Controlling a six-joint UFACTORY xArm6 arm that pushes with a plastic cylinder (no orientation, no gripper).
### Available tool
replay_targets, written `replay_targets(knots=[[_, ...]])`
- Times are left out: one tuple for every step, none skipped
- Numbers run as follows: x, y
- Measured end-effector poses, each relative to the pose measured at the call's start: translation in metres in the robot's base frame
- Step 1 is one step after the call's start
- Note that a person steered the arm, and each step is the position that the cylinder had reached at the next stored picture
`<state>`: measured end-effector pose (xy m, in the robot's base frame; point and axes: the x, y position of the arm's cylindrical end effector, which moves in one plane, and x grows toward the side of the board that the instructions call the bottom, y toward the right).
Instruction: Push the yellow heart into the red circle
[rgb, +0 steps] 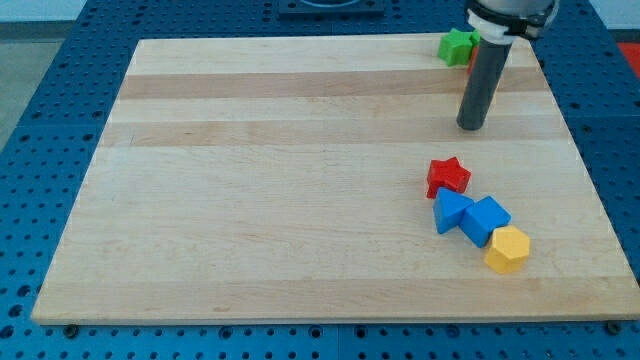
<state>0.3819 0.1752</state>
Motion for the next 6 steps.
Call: replay_targets(knots=[[-0.003, 0.013], [-0.019, 0.022], [-0.043, 0.022], [-0.069, 0.022], [-0.073, 0.022], [-0.043, 0.022]])
